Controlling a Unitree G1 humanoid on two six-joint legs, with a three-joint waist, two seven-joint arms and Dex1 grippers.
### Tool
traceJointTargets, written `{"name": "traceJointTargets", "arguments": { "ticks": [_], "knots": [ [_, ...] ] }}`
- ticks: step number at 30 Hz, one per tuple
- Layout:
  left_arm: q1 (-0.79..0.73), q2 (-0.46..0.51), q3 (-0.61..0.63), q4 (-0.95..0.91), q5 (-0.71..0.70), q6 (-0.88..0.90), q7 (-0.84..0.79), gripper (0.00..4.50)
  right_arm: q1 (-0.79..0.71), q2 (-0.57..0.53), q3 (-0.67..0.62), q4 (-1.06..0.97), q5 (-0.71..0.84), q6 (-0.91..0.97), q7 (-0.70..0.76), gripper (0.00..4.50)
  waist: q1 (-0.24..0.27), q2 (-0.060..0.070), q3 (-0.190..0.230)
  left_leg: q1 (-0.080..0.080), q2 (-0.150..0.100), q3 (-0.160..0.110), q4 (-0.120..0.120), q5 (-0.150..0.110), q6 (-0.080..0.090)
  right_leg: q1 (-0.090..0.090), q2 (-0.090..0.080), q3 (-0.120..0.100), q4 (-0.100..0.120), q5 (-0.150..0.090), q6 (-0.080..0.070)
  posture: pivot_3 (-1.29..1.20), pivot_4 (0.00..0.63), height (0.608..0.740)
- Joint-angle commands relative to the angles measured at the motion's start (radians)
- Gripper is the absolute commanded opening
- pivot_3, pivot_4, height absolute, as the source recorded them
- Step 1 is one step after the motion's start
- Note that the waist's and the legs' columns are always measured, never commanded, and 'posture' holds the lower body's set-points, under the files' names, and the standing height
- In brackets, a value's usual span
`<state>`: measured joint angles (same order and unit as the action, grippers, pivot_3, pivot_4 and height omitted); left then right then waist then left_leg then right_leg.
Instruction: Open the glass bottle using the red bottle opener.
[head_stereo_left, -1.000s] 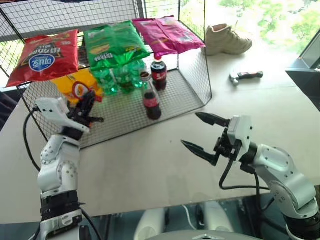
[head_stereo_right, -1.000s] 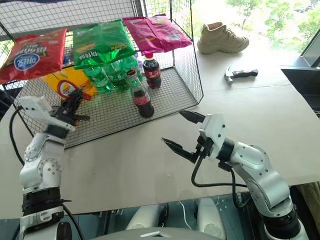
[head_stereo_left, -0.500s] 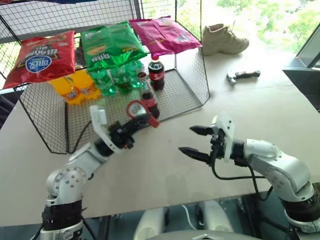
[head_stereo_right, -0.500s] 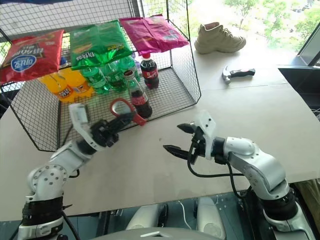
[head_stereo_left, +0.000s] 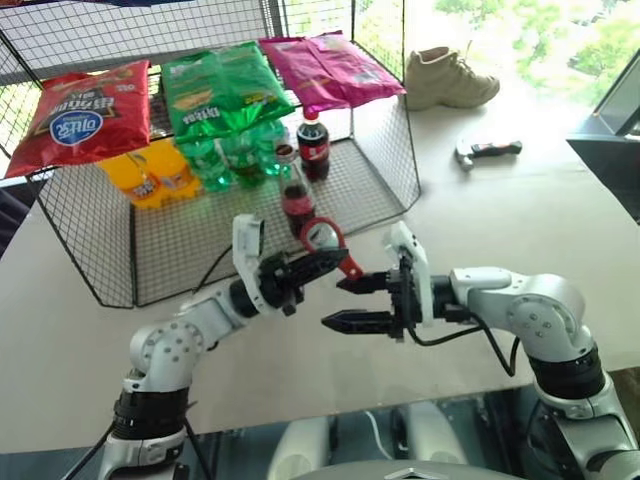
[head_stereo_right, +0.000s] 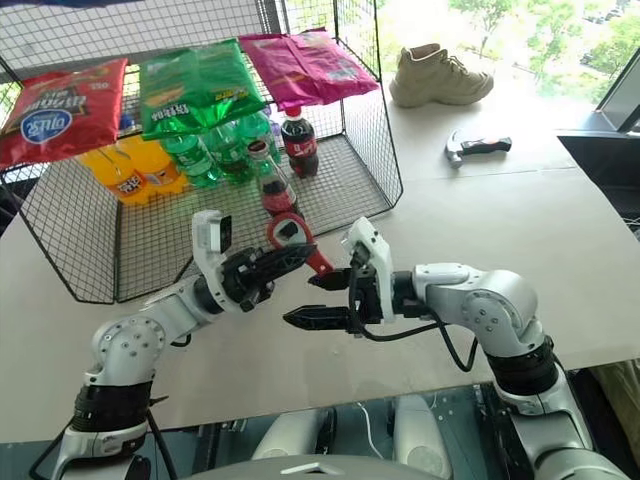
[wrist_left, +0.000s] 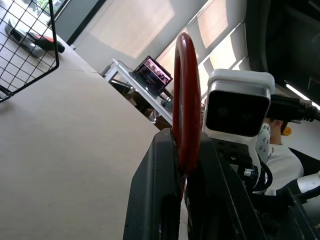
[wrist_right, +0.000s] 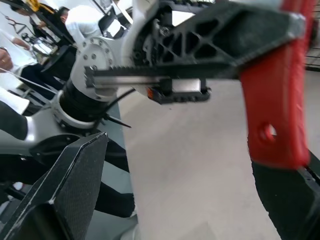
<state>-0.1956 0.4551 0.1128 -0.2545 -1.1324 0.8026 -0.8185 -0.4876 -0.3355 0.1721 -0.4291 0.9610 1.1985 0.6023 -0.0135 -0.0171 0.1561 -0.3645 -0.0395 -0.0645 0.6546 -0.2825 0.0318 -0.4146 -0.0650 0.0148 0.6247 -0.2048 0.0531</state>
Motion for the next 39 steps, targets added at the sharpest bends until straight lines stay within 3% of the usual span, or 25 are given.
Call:
{"name": "traceJointTargets", "arguments": {
  "ticks": [1, 7, 11, 14, 15, 16, 17, 20, 27, 31, 36, 39],
  "knots": [
    [-0.01, 0.004, -0.004, -0.008, 0.0, 0.01, -0.037, 0.07, -0.028, 0.016, -0.044, 0.001, 0.047, 0.013, -0.016, 4.5, 0.0, 0.0, 0.0, 0.0, 0.0, 0.0, 0.0, 0.0, 0.0, 0.0, 0.0, 0.0, 0.0, 0.0, 0.0, 0.0, 0.15, 0.74],
    [-0.009, 0.004, -0.012, 0.001, 0.022, 0.016, -0.061, 0.07, -0.047, 0.033, -0.057, 0.02, 0.079, 0.03, -0.026, 4.5, 0.0, 0.0, 0.0, 0.0, 0.0, 0.0, 0.0, 0.0, 0.0, 0.0, 0.0, 0.0, 0.0, 0.0, 0.0, 0.0, 0.15, 0.74],
    [-0.004, 0.005, -0.012, 0.01, 0.049, 0.008, -0.078, 0.0, -0.047, 0.018, -0.049, 0.012, 0.098, 0.043, -0.007, 3.31, 0.0, 0.0, 0.0, 0.0, 0.0, 0.0, 0.0, 0.0, 0.0, 0.0, 0.0, 0.0, 0.0, 0.0, 0.0, 0.0, 0.15, 0.74],
    [0.0, 0.006, -0.011, 0.014, 0.06, 0.006, -0.084, 0.0, -0.047, 0.01, -0.043, 0.01, 0.102, 0.05, -0.002, 1.87, 0.0, 0.0, 0.0, 0.0, 0.0, 0.0, 0.0, 0.0, 0.001, 0.0, 0.0, 0.0, 0.0, 0.0, 0.0, 0.0, 0.15, 0.74],
    [0.0, 0.003, -0.008, 0.016, 0.054, 0.01, -0.075, 0.0, -0.047, 0.008, -0.042, 0.01, 0.103, 0.051, -0.002, 1.79, 0.0, 0.0, 0.0, 0.0, 0.0, 0.0, 0.0, 0.0, 0.001, 0.0, 0.0, 0.0, 0.0, 0.0, 0.0, 0.0, 0.15, 0.74],
    [-0.001, -0.001, -0.005, 0.02, 0.045, 0.019, -0.062, 0.0, -0.047, 0.006, -0.042, 0.011, 0.105, 0.052, -0.002, 1.13, -0.001, 0.0, 0.0, 0.0, 0.0, 0.0, 0.0, 0.0, 0.001, 0.0, 0.0, 0.0, 0.0, 0.0, 0.0, 0.0, 0.15, 0.74],
    [-0.003, -0.002, -0.004, 0.024, 0.039, 0.027, -0.053, 0.0, -0.046, 0.005, -0.042, 0.011, 0.107, 0.055, -0.001, 1.0, -0.001, 0.0, 0.0, 0.0, 0.0, 0.0, 0.0, 0.0, 0.001, 0.0, 0.0, 0.0, 0.0, 0.0, 0.0, 0.0, 0.15, 0.74],
    [-0.004, 0.006, -0.009, 0.025, 0.024, 0.056, -0.056, 0.0, -0.041, -0.011, -0.036, 0.005, 0.128, 0.069, 0.025, 0.02, -0.001, 0.0, 0.0, 0.0, 0.0, 0.0, 0.0, -0.001, 0.001, 0.0, 0.0, 0.0, 0.0, 0.0, 0.0, 0.0, 0.15, 0.74],
    [-0.011, 0.011, -0.015, 0.021, 0.037, 0.056, -0.067, 0.0, -0.033, -0.042, -0.028, 0.005, 0.143, 0.093, 0.056, 0.02, 0.0, 0.0, 0.0, 0.0, 0.0, 0.0, 0.0, -0.001, 0.001, 0.0, 0.0, 0.0, 0.0, 0.0, 0.0, 0.0, 0.15, 0.74],
    [-0.011, 0.019, -0.018, 0.009, 0.042, 0.059, -0.076, 1.48, -0.028, -0.054, -0.024, 0.014, 0.141, 0.097, 0.066, 0.0, -0.001, 0.0, 0.0, 0.0, 0.0, 0.0, 0.0, -0.001, 0.001, 0.0, 0.0, 0.0, 0.0, 0.0, 0.0, 0.0, 0.15, 0.74],
    [0.026, 0.053, 0.028, -0.009, -0.007, 0.122, -0.032, 3.88, 0.003, -0.121, -0.042, 0.024, 0.107, 0.074, 0.1, 0.0, 0.001, 0.0, 0.0, -0.001, 0.0, 0.0, 0.0, -0.001, 0.001, 0.0, 0.0, 0.0, -0.001, 0.0, 0.0, 0.0, 0.15, 0.74],
    [0.099, 0.086, 0.066, -0.063, -0.014, 0.118, -0.033, 3.88, 0.045, -0.168, -0.071, 0.039, 0.062, 0.033, 0.091, 0.0, -0.003, 0.0, 0.001, -0.001, 0.0, 0.0, -0.001, -0.001, 0.002, -0.001, 0.0, 0.0, -0.002, 0.0, 0.0, 0.0, 0.15, 0.74]
  ]
}}
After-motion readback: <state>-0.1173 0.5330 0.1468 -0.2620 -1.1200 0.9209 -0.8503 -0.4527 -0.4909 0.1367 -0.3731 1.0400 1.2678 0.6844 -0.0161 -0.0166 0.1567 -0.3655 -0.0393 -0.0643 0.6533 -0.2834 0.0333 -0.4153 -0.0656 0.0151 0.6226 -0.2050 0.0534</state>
